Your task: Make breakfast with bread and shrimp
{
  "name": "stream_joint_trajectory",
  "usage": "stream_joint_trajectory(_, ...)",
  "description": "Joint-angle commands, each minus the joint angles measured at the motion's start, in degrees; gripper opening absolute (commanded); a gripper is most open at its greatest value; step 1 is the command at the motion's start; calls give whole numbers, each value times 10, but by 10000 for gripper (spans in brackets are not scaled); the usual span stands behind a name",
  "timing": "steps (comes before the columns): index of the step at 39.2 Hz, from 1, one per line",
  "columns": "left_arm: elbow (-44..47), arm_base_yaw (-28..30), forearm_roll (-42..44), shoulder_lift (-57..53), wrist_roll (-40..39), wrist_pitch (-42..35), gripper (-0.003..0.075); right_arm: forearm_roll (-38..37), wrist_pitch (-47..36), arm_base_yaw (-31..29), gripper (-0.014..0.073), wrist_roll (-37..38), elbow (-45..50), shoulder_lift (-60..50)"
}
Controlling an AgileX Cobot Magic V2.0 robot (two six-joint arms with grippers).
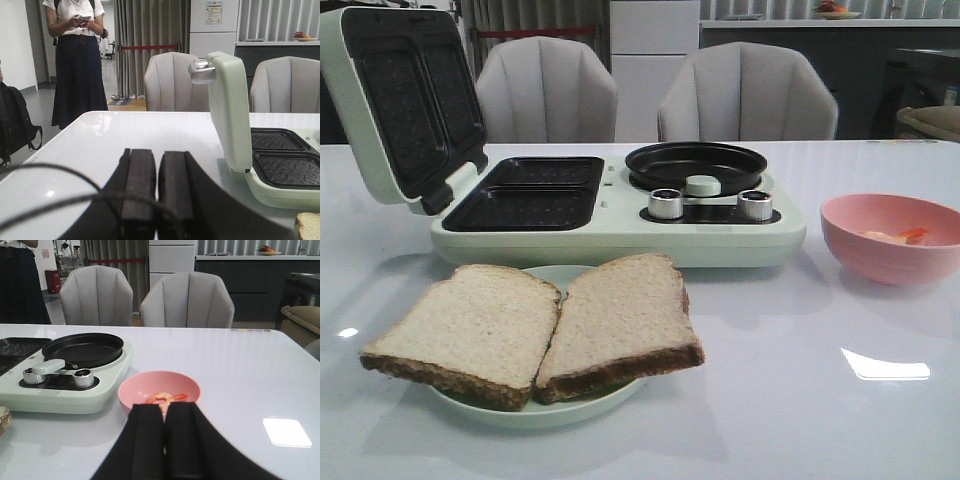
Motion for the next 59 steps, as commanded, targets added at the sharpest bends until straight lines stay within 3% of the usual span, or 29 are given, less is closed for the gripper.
stream_joint_trajectory(1, 12, -3, -3, -10, -5, -46, 114, -8, -51, -2, 144, 1, -9, -12)
stream_joint_trajectory(22, 12, -3, -3, -10, -5, -49, 114, -8, -51, -2, 144, 1, -9, -12)
stream_joint_trajectory(32, 12, -3, -3, -10, -5, -103, 114, -8, -51, -2, 144, 1, -9, -12)
stream_joint_trajectory(38, 12, -3, -6, -9, -5, -176, 114, -8, -51, -2, 144, 1, -9, -12)
stream_joint_trajectory(44, 2, -3, -43, -7, -29, -184, 114, -8, -51, -2, 144, 1, -9, -12)
stream_joint_trajectory(50, -48, -3, -32, -7, -29, -149, 114, -8, -51, -2, 144, 1, -9, -12)
stream_joint_trajectory(59, -133, -3, -1, -7, -29, -32, 114, -8, -51, -2, 144, 1, -9, -12)
